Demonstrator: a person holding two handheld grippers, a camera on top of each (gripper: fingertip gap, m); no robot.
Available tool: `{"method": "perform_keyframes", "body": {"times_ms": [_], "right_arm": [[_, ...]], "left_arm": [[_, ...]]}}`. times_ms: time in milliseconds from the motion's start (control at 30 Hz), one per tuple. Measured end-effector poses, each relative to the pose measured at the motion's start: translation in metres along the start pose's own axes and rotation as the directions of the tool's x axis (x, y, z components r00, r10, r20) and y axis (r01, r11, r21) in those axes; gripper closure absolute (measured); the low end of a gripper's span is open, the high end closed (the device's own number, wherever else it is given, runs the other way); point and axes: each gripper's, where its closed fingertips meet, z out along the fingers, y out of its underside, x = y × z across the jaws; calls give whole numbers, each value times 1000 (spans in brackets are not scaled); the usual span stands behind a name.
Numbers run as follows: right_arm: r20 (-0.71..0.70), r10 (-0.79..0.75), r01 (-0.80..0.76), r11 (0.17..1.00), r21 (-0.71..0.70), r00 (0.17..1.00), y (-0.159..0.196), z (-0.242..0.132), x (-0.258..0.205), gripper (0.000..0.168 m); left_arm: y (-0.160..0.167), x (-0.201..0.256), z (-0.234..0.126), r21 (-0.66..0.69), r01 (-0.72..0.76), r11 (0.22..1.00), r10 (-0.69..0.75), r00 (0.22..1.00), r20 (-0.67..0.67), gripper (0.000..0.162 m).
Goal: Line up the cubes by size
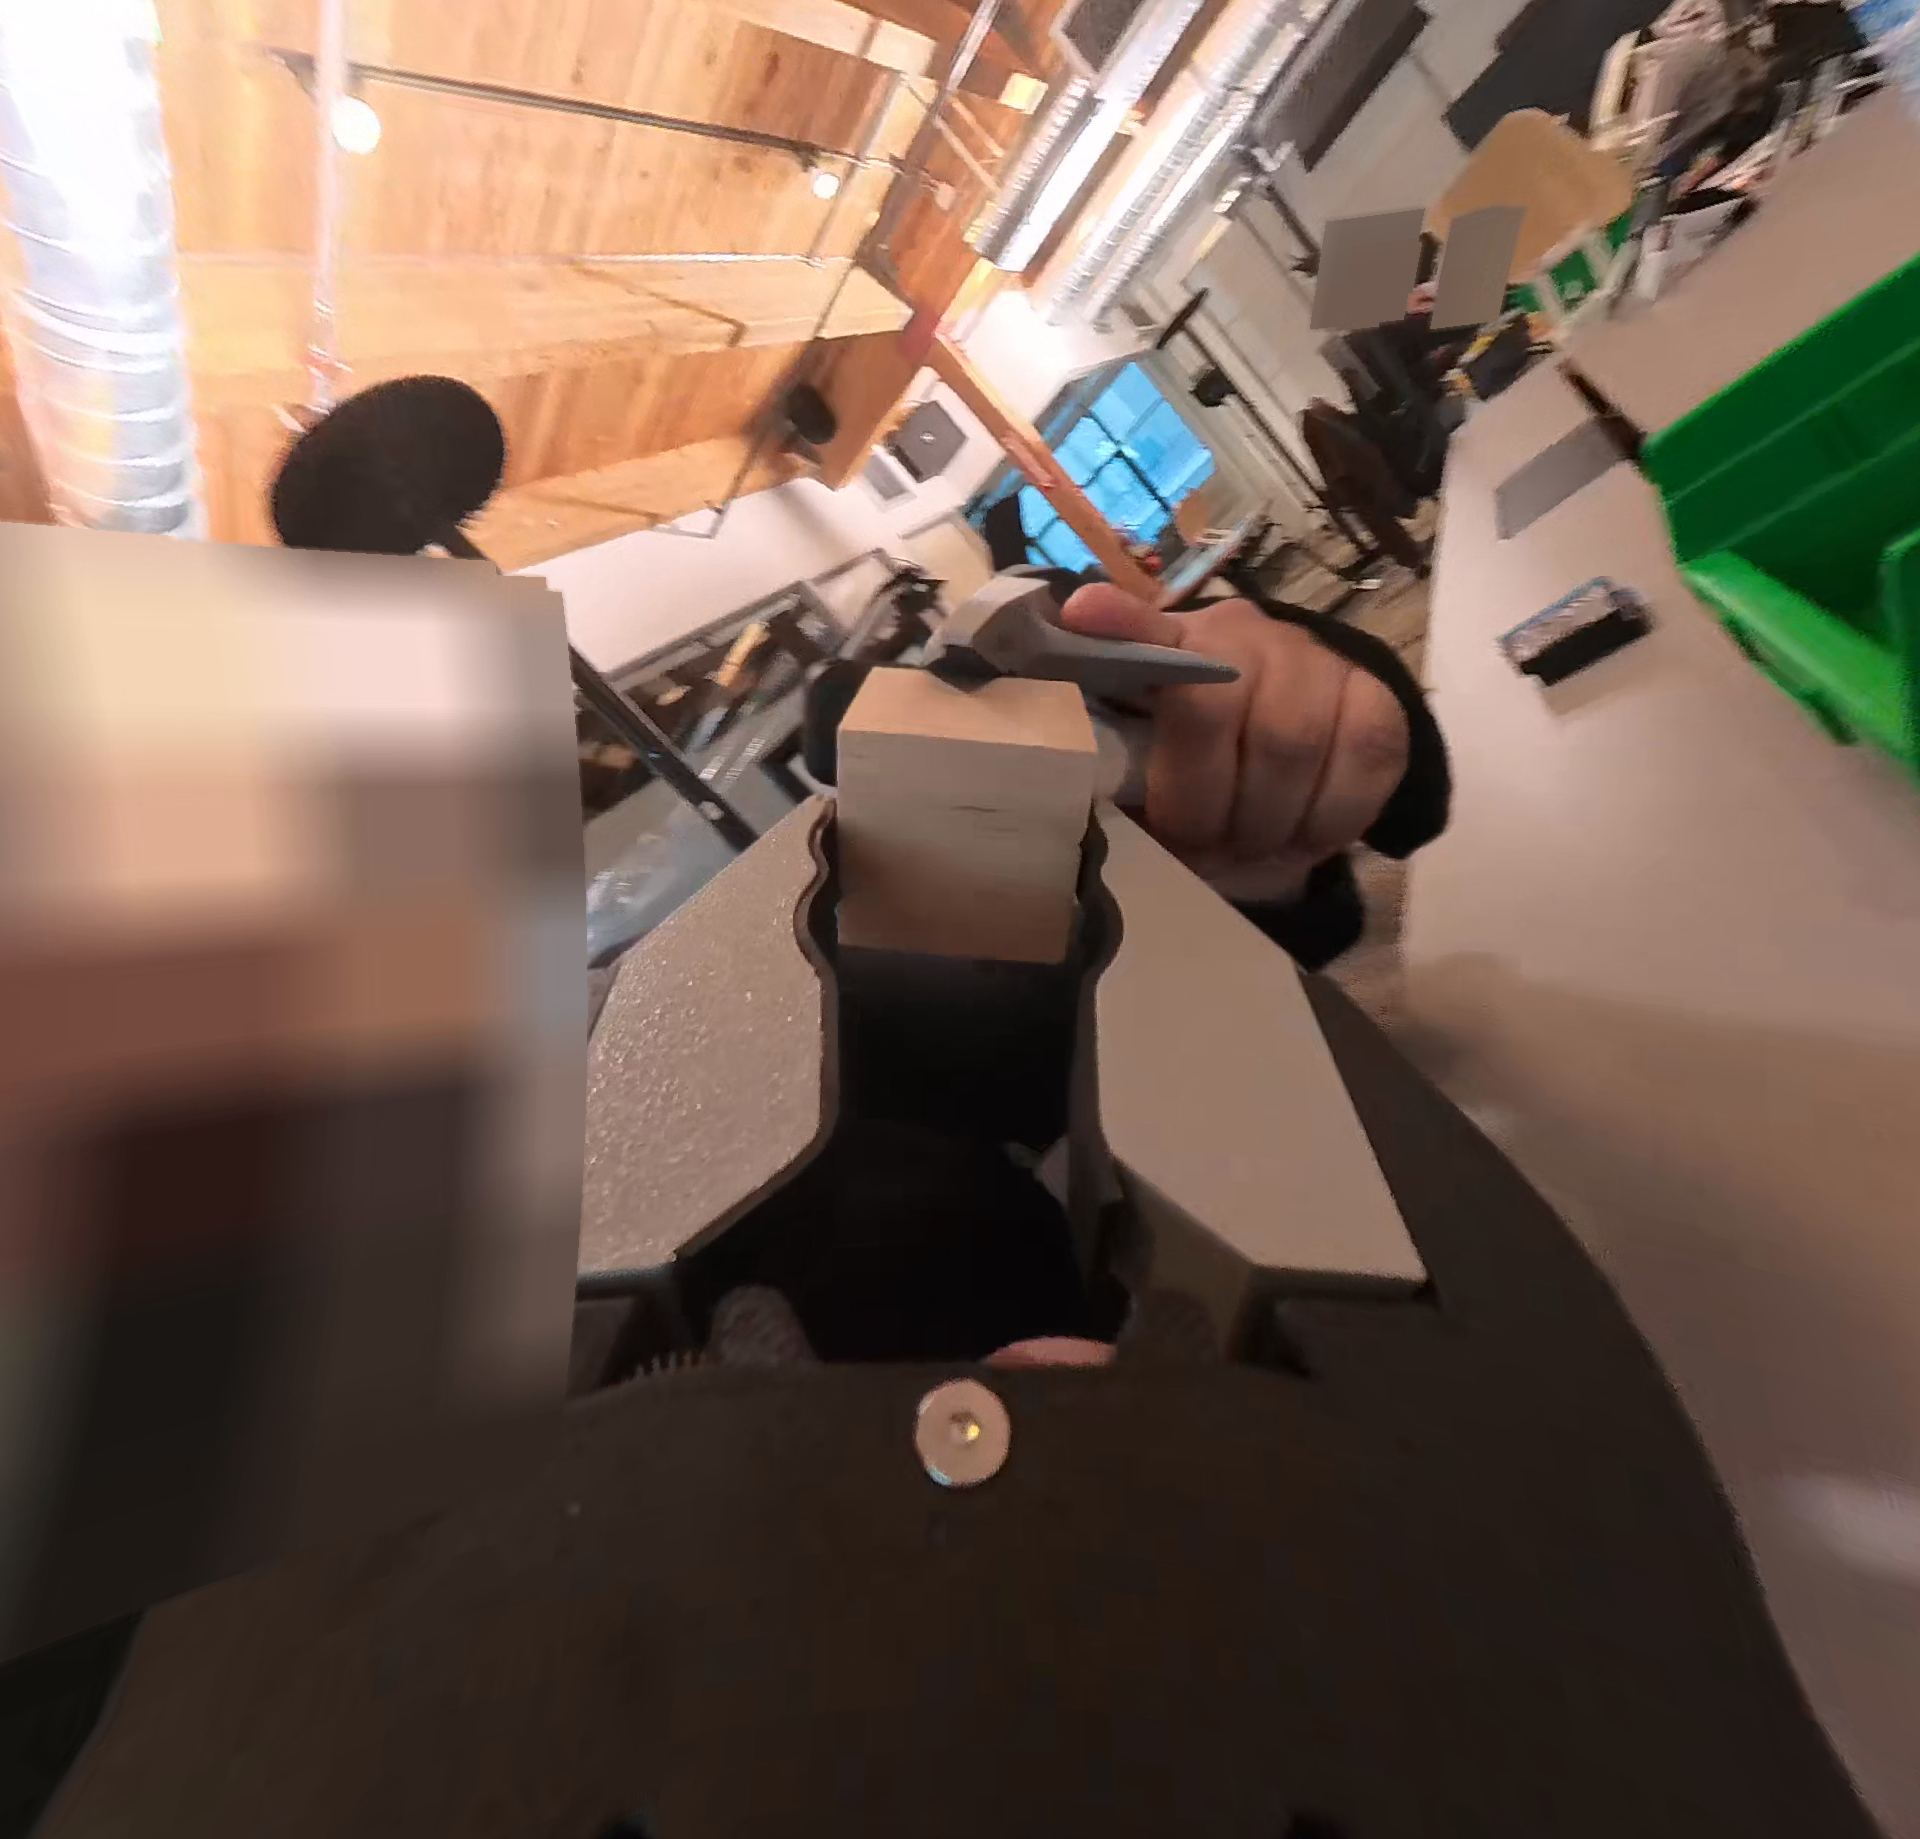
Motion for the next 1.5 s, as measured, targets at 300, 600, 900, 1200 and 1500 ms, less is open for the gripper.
{"method": "perform_keyframes", "body": {"times_ms": [300, 600, 900, 1200, 1500], "right_arm": [[-376, -353, 355, 932, -68, 857, -41, -66, -11, 126], [-648, -744, 106, 667, -738, 164, -86, -297, 51, 125], [-381, -856, -340, 263, -903, 348, -37, -361, 123, 124], [-372, -776, -410, 161, -898, 510, -22, -355, 146, 124], [-455, -751, -433, 250, -866, 478, -24, -354, 137, 106]], "left_arm": [[32, -21, -29, -160, 243, 957, -224, 966, 127, 137], [86, -14, -110, -391, 359, 848, -288, 930, 229, 150], [121, 2, -118, -455, 410, 790, -316, 909, 271, 147], [124, 3, -120, -451, 421, 787, -335, 906, 260, 146], [123, -7, -143, -490, 382, 784, -283, 921, 267, 146]]}}
